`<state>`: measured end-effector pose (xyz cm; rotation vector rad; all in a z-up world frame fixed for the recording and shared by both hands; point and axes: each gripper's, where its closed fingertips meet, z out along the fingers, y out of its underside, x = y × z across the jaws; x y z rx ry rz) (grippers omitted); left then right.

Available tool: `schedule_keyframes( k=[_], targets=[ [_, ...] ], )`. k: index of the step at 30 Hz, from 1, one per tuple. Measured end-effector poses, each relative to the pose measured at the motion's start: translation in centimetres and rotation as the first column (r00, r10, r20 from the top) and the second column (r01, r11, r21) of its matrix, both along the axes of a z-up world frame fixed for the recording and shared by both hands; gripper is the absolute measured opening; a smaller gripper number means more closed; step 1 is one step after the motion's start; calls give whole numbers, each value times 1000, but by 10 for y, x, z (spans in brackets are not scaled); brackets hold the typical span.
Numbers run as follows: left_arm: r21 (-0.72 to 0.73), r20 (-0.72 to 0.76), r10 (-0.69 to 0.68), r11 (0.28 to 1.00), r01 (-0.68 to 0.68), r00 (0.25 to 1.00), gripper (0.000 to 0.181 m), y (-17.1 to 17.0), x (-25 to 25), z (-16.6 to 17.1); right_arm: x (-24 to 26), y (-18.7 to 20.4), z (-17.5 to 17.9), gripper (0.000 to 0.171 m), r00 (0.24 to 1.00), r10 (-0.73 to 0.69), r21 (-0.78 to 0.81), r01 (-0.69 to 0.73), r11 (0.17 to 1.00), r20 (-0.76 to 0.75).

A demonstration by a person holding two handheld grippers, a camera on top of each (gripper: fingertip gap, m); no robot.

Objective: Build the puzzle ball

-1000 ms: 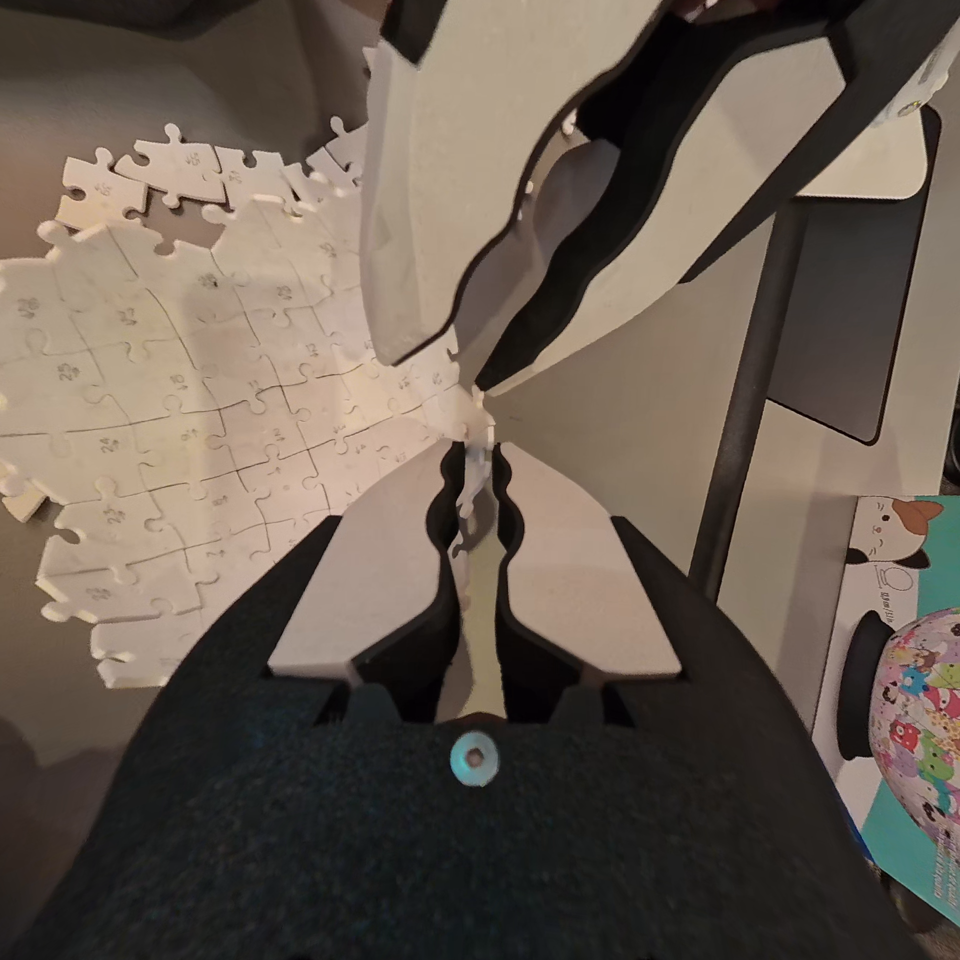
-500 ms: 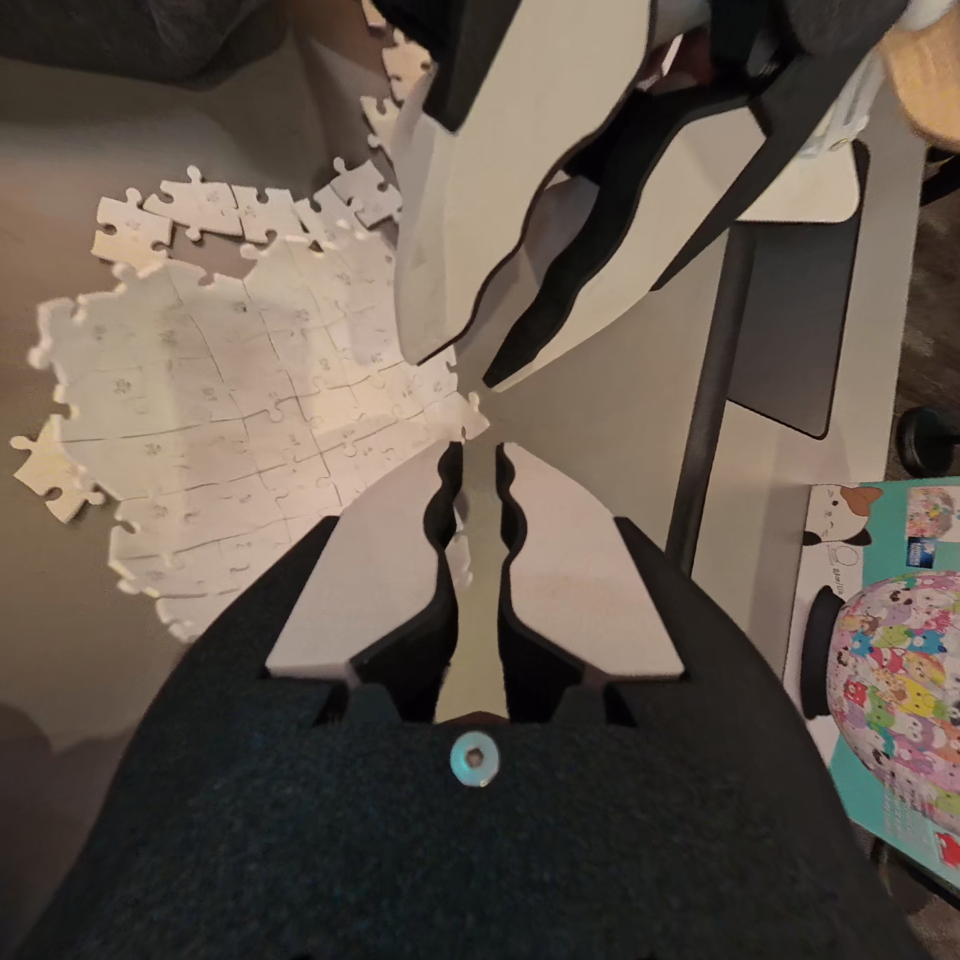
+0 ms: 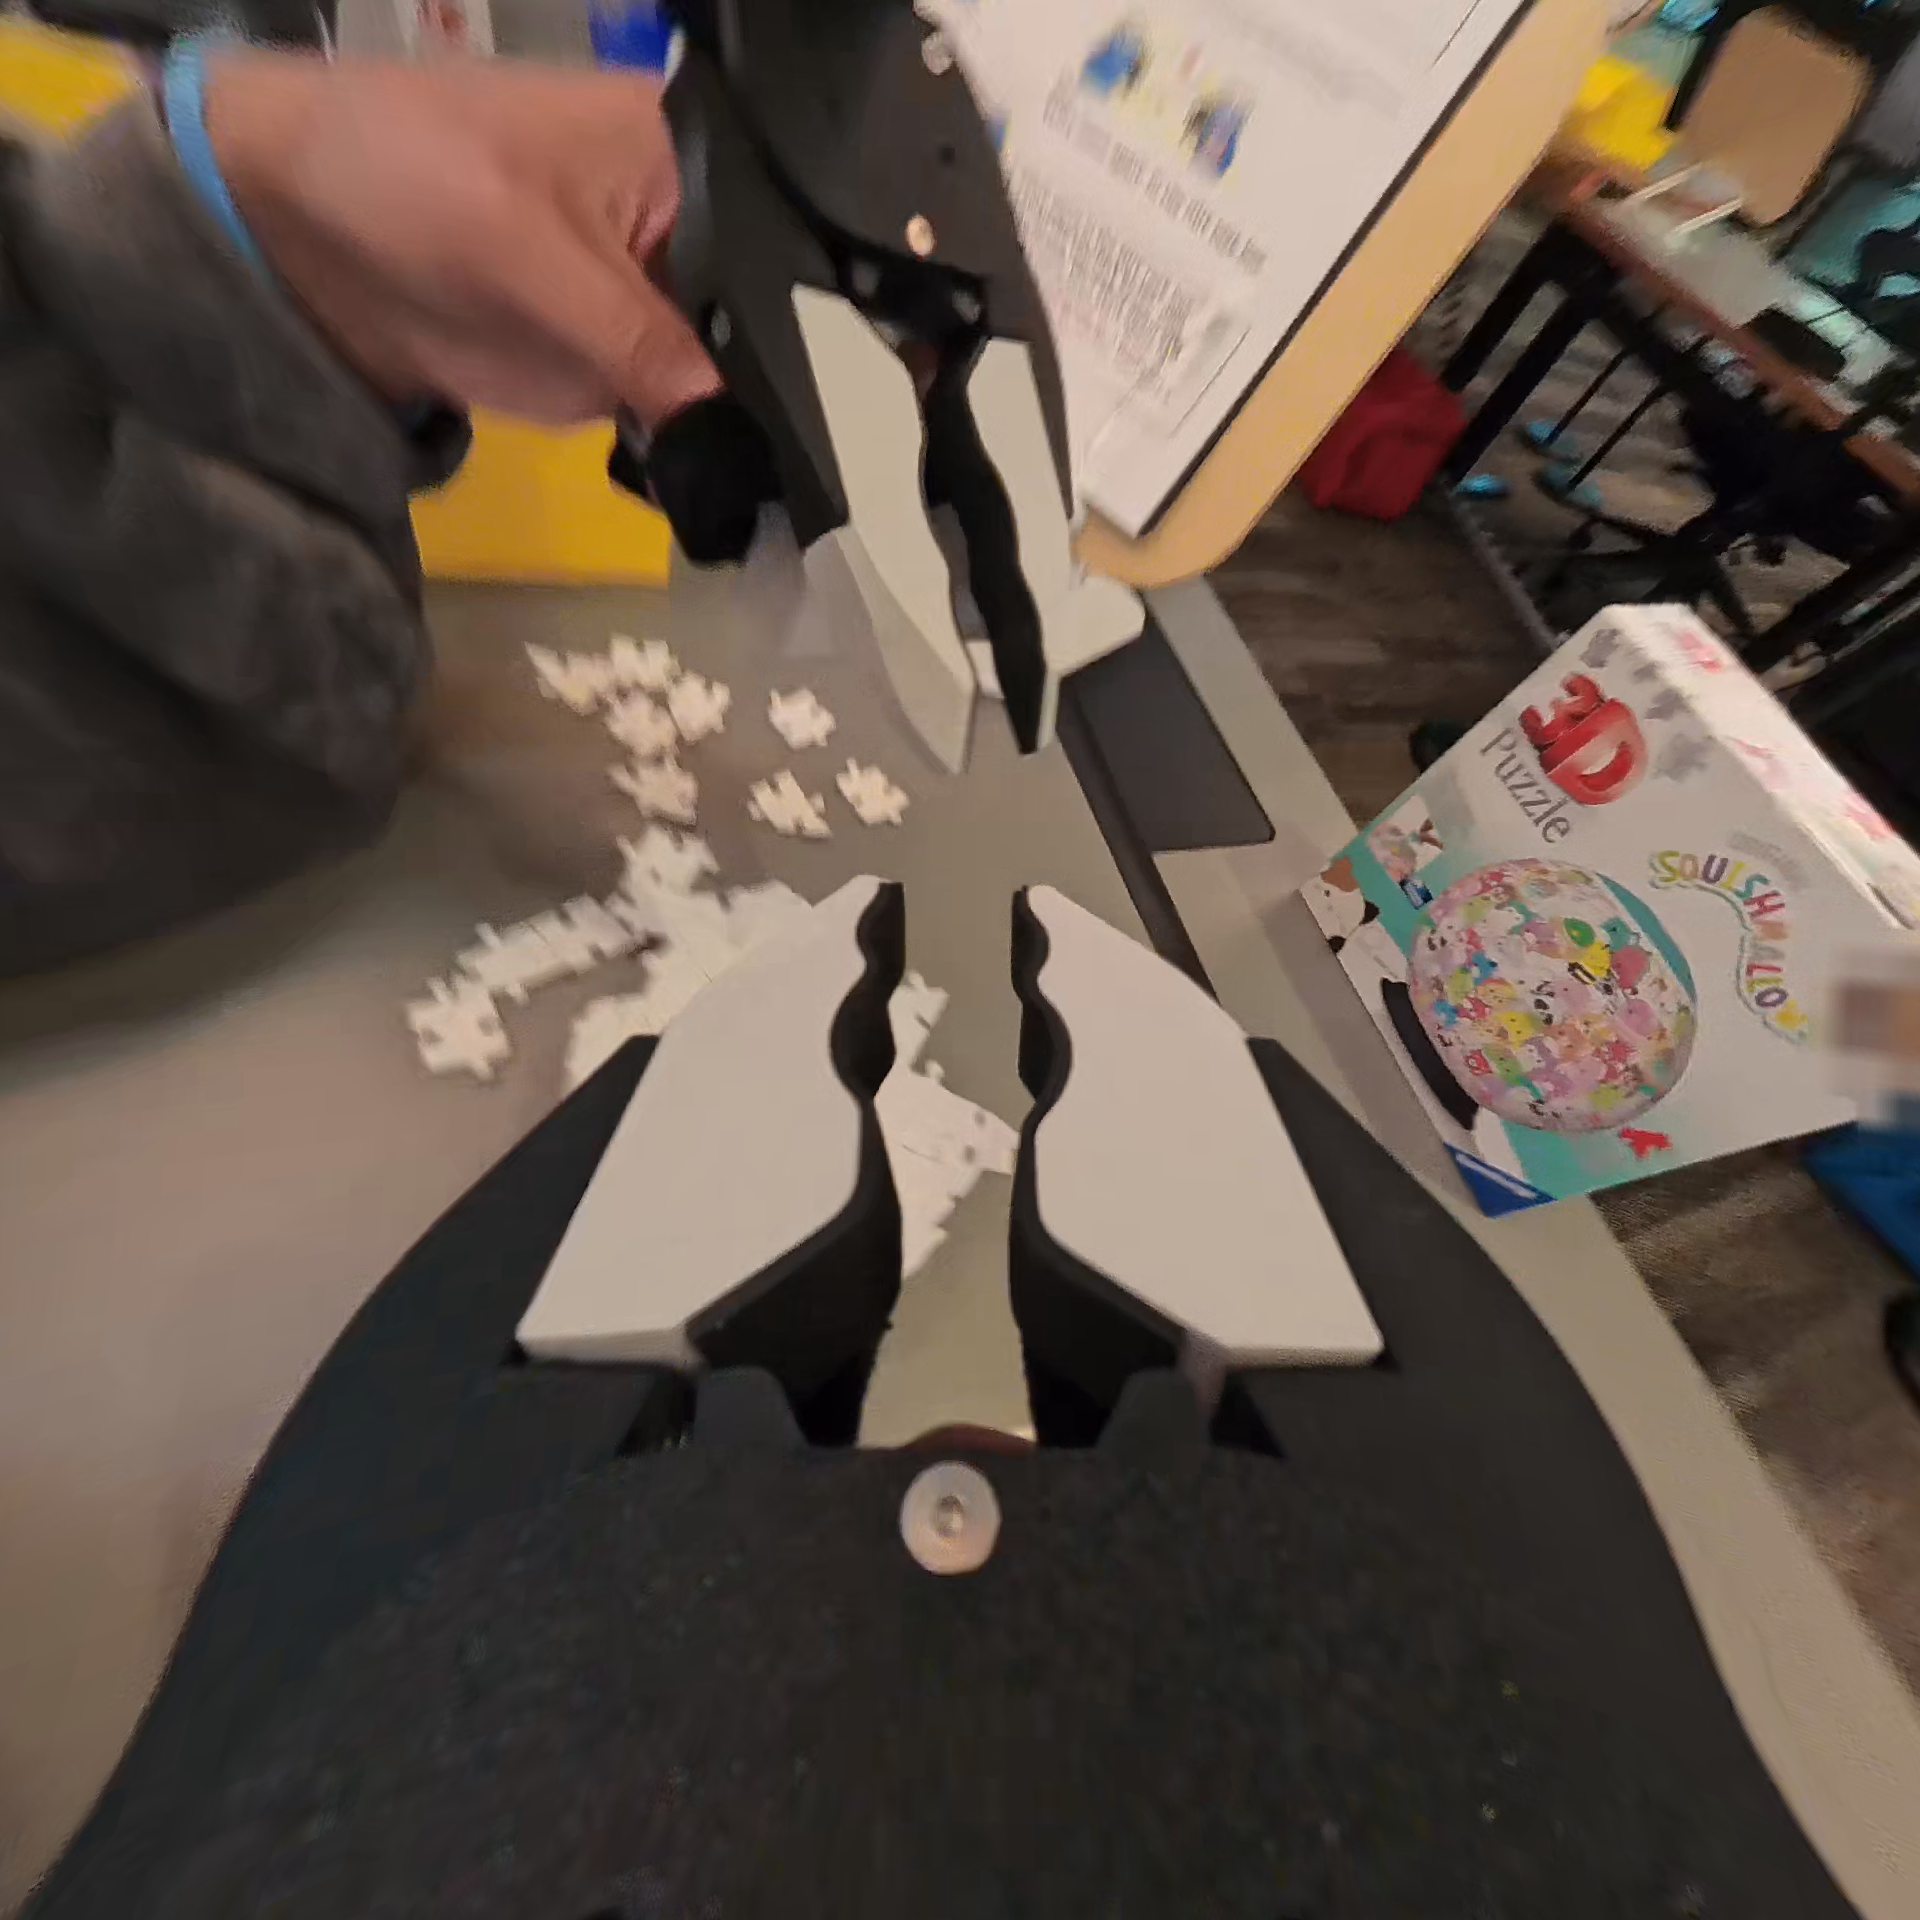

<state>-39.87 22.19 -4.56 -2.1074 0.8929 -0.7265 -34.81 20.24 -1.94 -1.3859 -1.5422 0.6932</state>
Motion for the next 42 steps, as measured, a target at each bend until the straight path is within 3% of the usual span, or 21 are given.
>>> schedule_keyframes(
  k=[3,5,9,11,13,17,21,23,27,32,42],
  targets=[
    [182,-2,147,973,-145,989,31,-6,-2,39,12,-20,11,20,988,-104,-50,98,994,-118],
    [246,60,213,944,-222,975,43,-20,-1,65,22,-29,7,30,970,-194,-88,182,979,-147],
    [278,171,214,926,-256,962,61,-78,17,86,35,-80,-10,40,947,-202,-200,153,968,-250],
    [288,140,231,921,-263,963,64,-111,28,72,47,-105,-33,41,942,-241,-161,207,965,-234],
    [297,75,251,918,-262,965,64,-146,40,46,59,-131,-68,54,948,-276,-114,260,959,-161],
    [316,31,306,900,-300,951,50,-210,60,-10,80,-188,-123,66,953,-297,-116,289,950,-59],
    [315,31,389,871,-378,921,47,-253,66,-53,91,-223,-126,69,947,-314,-142,303,943,-68],
    [302,88,407,859,-414,909,58,-266,72,-56,98,-229,-122,69,943,-319,-131,306,943,-93],
    [286,221,370,860,-422,903,55,-285,87,-54,113,-217,-119,65,929,-350,-127,335,934,-122],
    [291,188,358,869,-400,915,56,-285,89,-62,127,-196,-138,66,916,-395,-144,382,913,-71],
    [282,123,323,895,-345,938,59,-285,99,-78,118,-205,-139,67,934,-354,-104,347,932,-55]
  ],
)
